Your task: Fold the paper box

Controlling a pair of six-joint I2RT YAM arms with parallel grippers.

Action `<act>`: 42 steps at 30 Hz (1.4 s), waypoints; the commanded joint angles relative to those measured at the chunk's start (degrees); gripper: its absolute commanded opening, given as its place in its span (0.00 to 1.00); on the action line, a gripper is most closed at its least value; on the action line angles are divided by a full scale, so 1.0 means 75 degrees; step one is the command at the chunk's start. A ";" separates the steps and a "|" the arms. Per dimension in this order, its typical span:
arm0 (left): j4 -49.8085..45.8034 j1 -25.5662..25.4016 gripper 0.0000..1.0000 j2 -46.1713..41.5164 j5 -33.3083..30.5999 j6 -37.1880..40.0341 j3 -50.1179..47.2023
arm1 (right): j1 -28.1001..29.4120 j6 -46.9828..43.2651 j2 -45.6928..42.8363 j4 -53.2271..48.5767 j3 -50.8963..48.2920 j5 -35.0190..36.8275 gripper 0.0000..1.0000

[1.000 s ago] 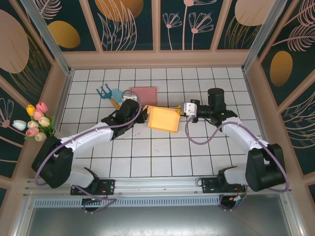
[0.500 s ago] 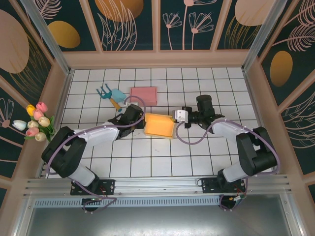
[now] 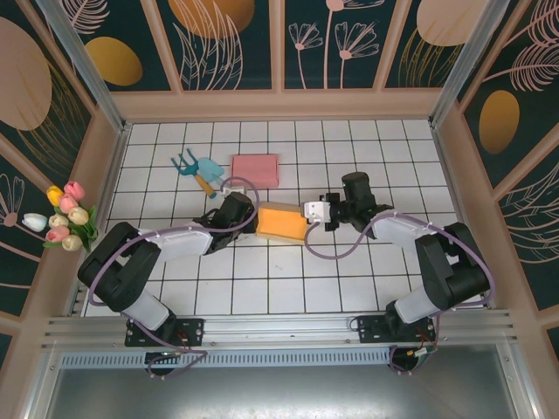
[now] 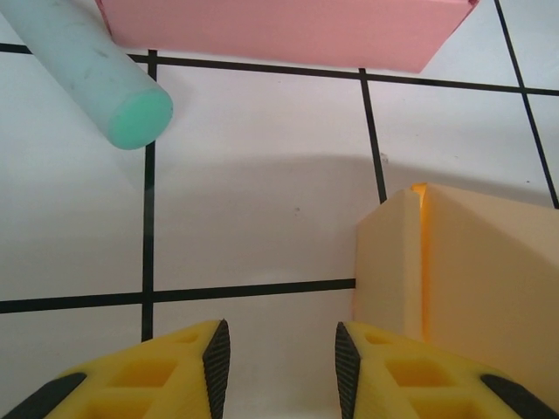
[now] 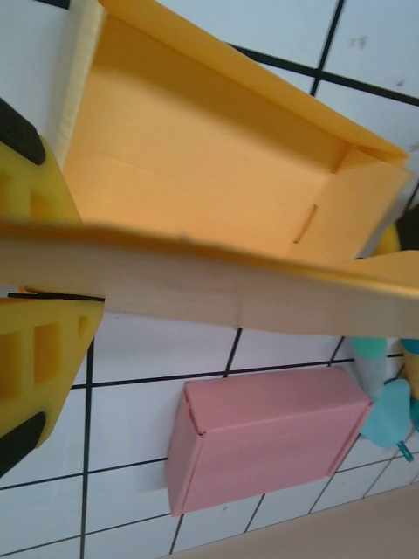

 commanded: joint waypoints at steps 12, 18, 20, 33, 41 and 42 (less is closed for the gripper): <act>-0.0267 -0.0049 0.40 -0.2680 -0.1693 -0.0790 -0.1241 | 0.0572 -0.0695 0.0198 -0.1463 0.0276 0.1662 0.14; -0.0569 -0.0054 0.40 -0.3127 -0.1374 -0.0733 -0.0679 | 0.0851 -0.0848 0.0019 -0.1566 0.0242 0.2213 0.22; -0.0509 -0.0062 0.40 -0.2907 -0.1206 -0.0719 -0.0517 | 0.0932 -0.0901 0.0003 -0.1588 0.0229 0.2399 0.24; -0.0055 -0.0817 0.42 -0.0874 -0.1428 -0.0612 0.0211 | 0.1413 -0.1056 -0.0094 -0.2087 0.0469 0.3104 0.40; 0.0191 -0.0830 0.42 -0.0169 -0.1612 -0.0619 0.0058 | 0.1498 -0.0990 -0.0425 -0.3184 0.0777 0.3378 0.58; 0.0237 -0.0828 0.42 -0.0085 -0.1596 -0.0613 0.0042 | 0.1505 -0.0958 -0.0498 -0.3318 0.0802 0.3399 0.64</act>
